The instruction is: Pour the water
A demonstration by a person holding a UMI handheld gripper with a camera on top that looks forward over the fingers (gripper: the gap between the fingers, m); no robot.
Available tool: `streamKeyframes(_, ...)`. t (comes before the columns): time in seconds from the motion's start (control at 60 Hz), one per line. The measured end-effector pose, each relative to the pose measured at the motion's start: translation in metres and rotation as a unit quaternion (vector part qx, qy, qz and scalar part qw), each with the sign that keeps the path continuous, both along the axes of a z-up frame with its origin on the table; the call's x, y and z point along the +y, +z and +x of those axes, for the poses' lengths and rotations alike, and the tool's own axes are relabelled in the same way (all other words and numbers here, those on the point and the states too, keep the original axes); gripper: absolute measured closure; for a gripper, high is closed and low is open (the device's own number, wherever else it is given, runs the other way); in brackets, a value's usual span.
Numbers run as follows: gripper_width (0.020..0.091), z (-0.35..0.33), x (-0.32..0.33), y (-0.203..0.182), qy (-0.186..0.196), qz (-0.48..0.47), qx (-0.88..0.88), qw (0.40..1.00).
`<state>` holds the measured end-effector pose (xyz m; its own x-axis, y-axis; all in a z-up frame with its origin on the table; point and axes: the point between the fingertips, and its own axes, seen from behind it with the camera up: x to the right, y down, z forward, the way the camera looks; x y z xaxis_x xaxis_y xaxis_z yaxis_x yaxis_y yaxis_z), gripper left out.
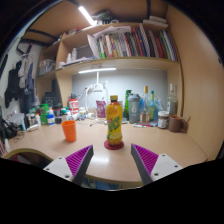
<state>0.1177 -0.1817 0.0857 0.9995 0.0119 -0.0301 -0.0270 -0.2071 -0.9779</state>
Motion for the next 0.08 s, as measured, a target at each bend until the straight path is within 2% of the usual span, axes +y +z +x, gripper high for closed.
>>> streamKeyframes(0.083, 0.0264, -0.014, -0.028, 0.005, 0.013, 0.007, 0.022, 1.0)
